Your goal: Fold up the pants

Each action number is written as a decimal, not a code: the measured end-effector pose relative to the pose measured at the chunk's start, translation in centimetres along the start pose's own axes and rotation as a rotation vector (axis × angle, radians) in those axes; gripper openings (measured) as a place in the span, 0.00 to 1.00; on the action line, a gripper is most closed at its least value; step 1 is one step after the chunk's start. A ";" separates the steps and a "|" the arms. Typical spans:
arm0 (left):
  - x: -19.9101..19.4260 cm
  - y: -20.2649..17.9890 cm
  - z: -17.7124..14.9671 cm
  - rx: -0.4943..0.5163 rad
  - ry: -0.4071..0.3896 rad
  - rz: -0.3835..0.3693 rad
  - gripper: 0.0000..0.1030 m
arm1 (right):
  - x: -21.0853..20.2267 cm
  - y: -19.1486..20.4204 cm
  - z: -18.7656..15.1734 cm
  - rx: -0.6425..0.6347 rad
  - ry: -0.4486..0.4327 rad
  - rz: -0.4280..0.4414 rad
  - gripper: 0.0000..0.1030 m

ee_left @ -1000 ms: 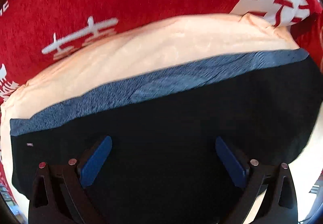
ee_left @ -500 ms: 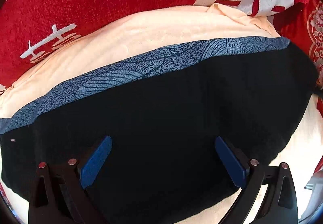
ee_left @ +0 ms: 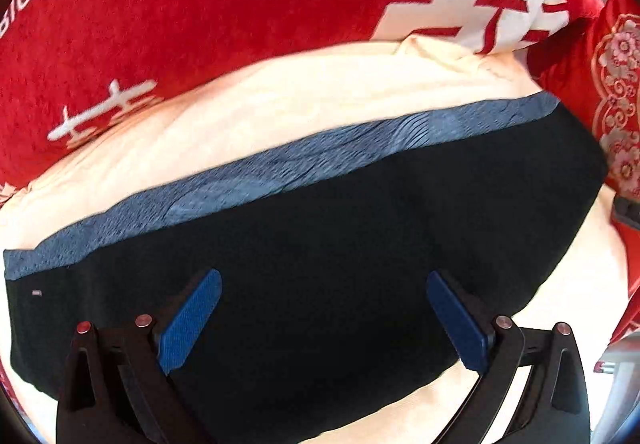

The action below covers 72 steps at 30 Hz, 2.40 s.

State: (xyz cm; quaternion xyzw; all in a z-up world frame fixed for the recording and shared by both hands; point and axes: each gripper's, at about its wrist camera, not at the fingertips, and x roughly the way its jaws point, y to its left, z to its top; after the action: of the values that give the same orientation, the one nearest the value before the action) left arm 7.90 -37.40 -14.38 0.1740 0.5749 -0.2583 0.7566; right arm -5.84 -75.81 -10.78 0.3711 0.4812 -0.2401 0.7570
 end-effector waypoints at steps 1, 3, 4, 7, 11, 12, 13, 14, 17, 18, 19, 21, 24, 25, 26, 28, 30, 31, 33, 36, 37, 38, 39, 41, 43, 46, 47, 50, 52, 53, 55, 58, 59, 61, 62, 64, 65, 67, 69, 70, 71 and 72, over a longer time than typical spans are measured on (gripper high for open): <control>0.2 -0.7 0.0 0.011 0.003 -0.005 1.00 | -0.2 1.8 -0.5 -0.065 0.015 0.048 0.13; 1.1 -2.3 -0.4 0.049 0.022 0.007 1.00 | 0.7 6.2 -1.7 -0.184 0.080 0.171 0.13; 1.8 -3.0 -0.8 0.079 0.031 0.040 1.00 | 1.7 8.2 -2.5 -0.228 0.118 0.228 0.13; 2.4 -1.9 -1.7 0.036 0.009 0.002 1.00 | 5.0 11.4 -4.7 -0.354 0.170 0.176 0.13; 1.4 -0.5 -1.3 0.054 0.049 0.026 1.00 | 5.9 6.0 -3.6 -0.187 0.149 0.152 0.00; 0.7 -0.2 -0.8 0.053 0.033 0.034 1.00 | 5.3 4.4 -2.7 -0.118 0.137 0.133 0.00; 0.4 0.3 -0.5 0.041 0.016 0.034 1.00 | 4.5 3.4 -1.9 -0.078 0.116 0.086 0.00; 0.0 0.7 0.2 0.020 -0.001 0.034 1.00 | 3.3 3.2 -0.7 -0.077 0.075 0.023 0.08; 0.5 1.7 3.1 -0.072 -0.023 0.055 1.00 | 1.4 4.4 2.2 -0.150 -0.008 0.044 0.13; 1.0 1.9 4.0 -0.096 -0.024 0.070 1.00 | 1.5 5.0 3.0 -0.173 -0.007 0.047 0.13; 1.6 2.2 4.8 -0.116 -0.024 0.088 1.00 | 2.0 5.7 3.8 -0.190 0.002 0.058 0.13; 2.7 2.4 5.7 -0.132 -0.009 0.122 1.00 | 3.4 6.8 5.1 -0.229 0.011 0.036 0.13; 3.6 2.6 4.9 -0.133 0.037 0.124 1.00 | 4.9 6.7 6.0 -0.277 0.018 -0.053 0.13; 3.7 2.5 4.3 -0.125 0.038 0.123 1.00 | 5.1 5.9 6.1 -0.269 0.020 -0.089 0.13; 3.7 2.4 3.7 -0.117 0.036 0.122 1.00 | 6.4 5.5 6.4 -0.252 0.030 -0.120 0.13; 3.4 2.1 2.9 -0.098 0.015 0.126 1.00 | 6.8 3.3 6.3 -0.205 0.038 -0.108 0.13; 3.2 2.2 2.5 -0.089 0.009 0.125 1.00 | 6.3 2.0 5.6 -0.200 0.021 -0.065 0.11; 3.2 2.3 2.6 -0.091 0.017 0.119 1.00 | 6.1 2.0 5.4 -0.224 0.018 -0.067 0.11; 2.9 2.6 2.1 -0.092 0.033 0.116 1.00 | 6.1 2.7 5.3 -0.279 0.016 -0.094 0.11; 2.5 2.7 2.5 -0.083 0.053 0.119 1.00 | 6.0 2.9 5.2 -0.279 0.021 -0.111 0.11; 2.3 2.7 2.4 -0.079 0.056 0.121 1.00 | 5.8 2.7 5.0 -0.263 0.025 -0.111 0.11; 2.0 2.9 2.3 -0.076 0.058 0.122 1.00 | 5.5 2.6 4.8 -0.255 0.027 -0.113 0.13; 1.7 3.0 2.0 -0.073 0.060 0.122 1.00 | 5.0 2.5 4.4 -0.252 0.028 -0.121 0.13; 1.7 2.6 1.9 -0.069 0.070 0.119 1.00 | 4.2 2.5 4.1 -0.265 0.036 -0.136 0.13; 1.3 2.8 1.6 -0.064 0.078 0.117 1.00 | 3.7 2.8 3.5 -0.281 0.039 -0.149 0.13; 0.8 2.8 1.1 -0.058 0.079 0.117 1.00 | 2.7 2.9 2.2 -0.273 0.056 -0.148 0.14; 0.5 2.6 0.7 -0.059 0.075 0.118 1.00 | 2.3 2.9 1.7 -0.266 0.060 -0.147 0.14; -0.4 3.1 0.3 -0.064 0.067 0.113 1.00 | 1.4 2.6 0.2 -0.239 0.078 -0.131 0.16; -0.9 2.6 0.1 -0.059 0.065 0.111 1.00 | 1.0 2.7 -0.6 -0.233 0.088 -0.115 0.16; -1.4 1.0 0.8 -0.056 0.066 0.113 1.00 | 0.9 2.7 -0.9 -0.233 0.093 -0.107 0.16; -1.7 0.6 0.7 -0.048 0.069 0.116 1.00 | 0.8 2.9 -1.6 -0.230 0.110 -0.085 0.16; -1.5 -0.1 1.1 -0.047 0.074 0.116 1.00 | 0.8 3.2 -2.8 -0.231 0.127 -0.060 0.16; -0.8 0.4 1.3 -0.047 0.074 0.115 1.00 | 0.8 3.3 -2.9 -0.230 0.131 -0.052 0.16; -1.1 -0.1 1.3 -0.046 0.071 0.111 1.00 | 0.7 3.3 -3.3 -0.224 0.138 -0.041 0.16; -1.4 -0.7 1.3 -0.045 0.072 0.108 1.00 | 0.8 3.4 -3.4 -0.222 0.143 -0.037 0.16; -1.7 -1.3 1.2 -0.037 0.074 0.102 1.00 | 0.8 3.4 -3.6 -0.215 0.149 -0.027 0.16; -2.0 -1.6 1.2 -0.032 0.076 0.098 1.00 | 0.8 3.3 -3.7 -0.212 0.152 -0.024 0.16; -2.2 -2.3 1.1 -0.022 0.081 0.085 1.00 | 0.9 3.2 -3.8 -0.203 0.158 -0.016 0.16; -2.3 -3.2 1.0 -0.016 0.086 0.072 1.00 | 1.0 3.1 -3.9 -0.194 0.166 -0.005 0.16; -2.2 -3.7 1.0 -0.014 0.090 0.065 1.00 | 1.0 3.1 -4.1 -0.191 0.170 -0.001 0.16; -2.3 -4.4 0.5 -0.013 0.097 0.063 1.00 | 0.9 3.0 -4.4 -0.188 0.172 0.003 0.16; -1.4 -5.0 0.7 -0.014 0.107 0.067 1.00 | 0.9 3.0 -4.5 -0.186 0.175 0.007 0.17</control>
State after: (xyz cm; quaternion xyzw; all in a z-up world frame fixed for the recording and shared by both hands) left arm 5.22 -41.59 -12.68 0.2013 0.6100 -0.2194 0.7343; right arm -5.77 -70.39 -11.77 0.3206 0.5642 -0.1586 0.7441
